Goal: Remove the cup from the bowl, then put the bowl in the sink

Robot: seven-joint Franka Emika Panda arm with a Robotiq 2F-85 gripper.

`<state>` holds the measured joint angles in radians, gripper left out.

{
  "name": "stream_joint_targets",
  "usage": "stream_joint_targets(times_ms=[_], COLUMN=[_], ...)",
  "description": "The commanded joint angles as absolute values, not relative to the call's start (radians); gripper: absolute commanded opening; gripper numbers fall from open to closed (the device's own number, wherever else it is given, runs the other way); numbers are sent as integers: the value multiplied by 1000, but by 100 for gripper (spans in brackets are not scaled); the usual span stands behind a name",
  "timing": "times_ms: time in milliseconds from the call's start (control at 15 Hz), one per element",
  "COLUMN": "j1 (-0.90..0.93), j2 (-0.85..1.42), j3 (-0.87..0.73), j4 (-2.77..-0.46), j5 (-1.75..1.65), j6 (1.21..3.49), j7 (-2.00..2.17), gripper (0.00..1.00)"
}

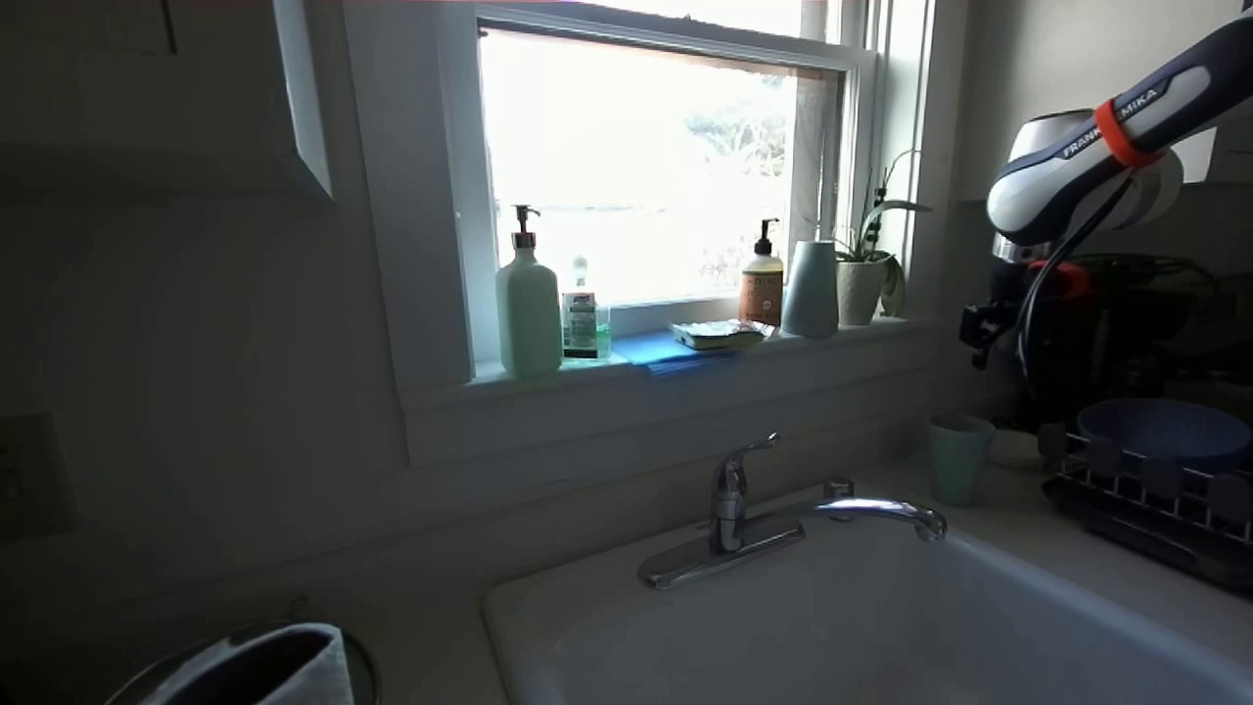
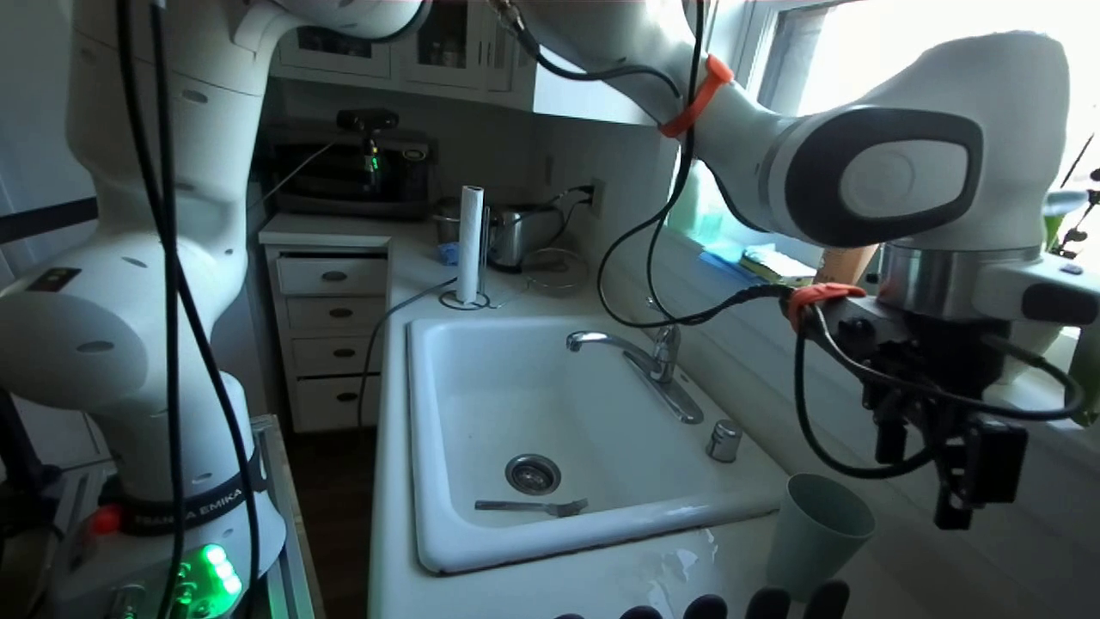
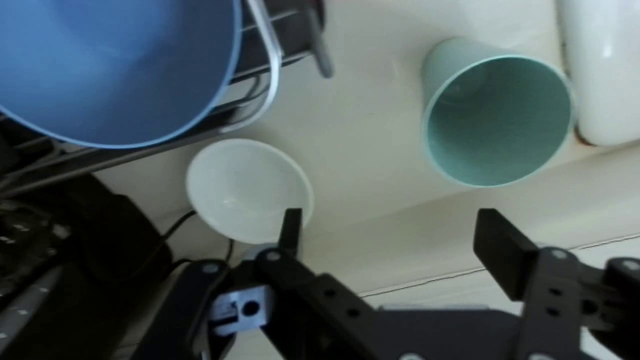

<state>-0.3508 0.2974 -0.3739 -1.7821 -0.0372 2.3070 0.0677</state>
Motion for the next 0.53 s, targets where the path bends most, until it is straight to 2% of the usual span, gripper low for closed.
stream_joint_targets(times_ms=[0, 467], j1=[-365, -407], j2=[277, 317], j3=[-443, -471], j4=[-1815, -1832], j5=[-160, -159], j6=[2297, 2130], j7=[174, 238], gripper=[100, 100])
